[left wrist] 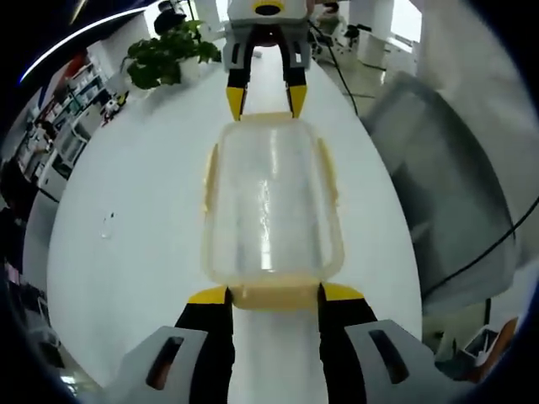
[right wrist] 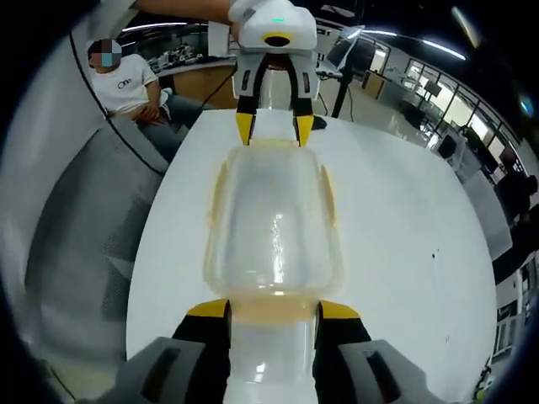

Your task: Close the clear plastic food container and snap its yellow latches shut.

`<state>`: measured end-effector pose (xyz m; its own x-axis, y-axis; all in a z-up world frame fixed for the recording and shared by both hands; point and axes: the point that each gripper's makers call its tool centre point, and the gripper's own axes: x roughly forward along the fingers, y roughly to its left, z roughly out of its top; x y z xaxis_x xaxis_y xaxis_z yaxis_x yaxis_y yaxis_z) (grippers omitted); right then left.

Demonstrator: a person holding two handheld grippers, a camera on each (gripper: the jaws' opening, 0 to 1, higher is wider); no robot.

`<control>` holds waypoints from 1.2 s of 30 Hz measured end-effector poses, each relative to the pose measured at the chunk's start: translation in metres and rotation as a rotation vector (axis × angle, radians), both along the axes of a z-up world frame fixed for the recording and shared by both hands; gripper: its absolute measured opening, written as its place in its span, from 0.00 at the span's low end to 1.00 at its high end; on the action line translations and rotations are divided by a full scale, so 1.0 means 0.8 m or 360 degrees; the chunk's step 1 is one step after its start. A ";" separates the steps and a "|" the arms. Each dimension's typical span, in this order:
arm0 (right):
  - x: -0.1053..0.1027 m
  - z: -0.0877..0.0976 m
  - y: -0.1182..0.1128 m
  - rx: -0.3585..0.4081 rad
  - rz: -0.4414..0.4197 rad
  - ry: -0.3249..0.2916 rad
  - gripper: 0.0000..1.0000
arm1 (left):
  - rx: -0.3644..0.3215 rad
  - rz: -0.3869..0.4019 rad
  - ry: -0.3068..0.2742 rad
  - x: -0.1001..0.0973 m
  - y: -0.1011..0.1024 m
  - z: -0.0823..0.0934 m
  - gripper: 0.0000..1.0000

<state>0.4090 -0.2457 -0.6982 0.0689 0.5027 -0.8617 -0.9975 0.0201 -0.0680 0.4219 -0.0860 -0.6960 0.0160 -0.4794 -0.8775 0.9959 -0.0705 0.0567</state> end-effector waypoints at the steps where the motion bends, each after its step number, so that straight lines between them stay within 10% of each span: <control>1: 0.000 0.000 -0.004 -0.0002 0.0001 -0.0002 0.36 | -0.0001 0.0001 0.0002 0.000 -0.003 -0.001 0.36; 36: 0.000 -0.031 -0.125 -0.0085 -0.0056 0.0026 0.36 | 0.0015 -0.0054 -0.0031 0.008 -0.123 -0.035 0.36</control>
<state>0.4092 -0.3453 -0.7226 0.0715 0.4536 -0.8883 -0.9972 0.0521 -0.0537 0.4285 -0.1844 -0.7243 0.0171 -0.4719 -0.8815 0.9916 -0.1050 0.0755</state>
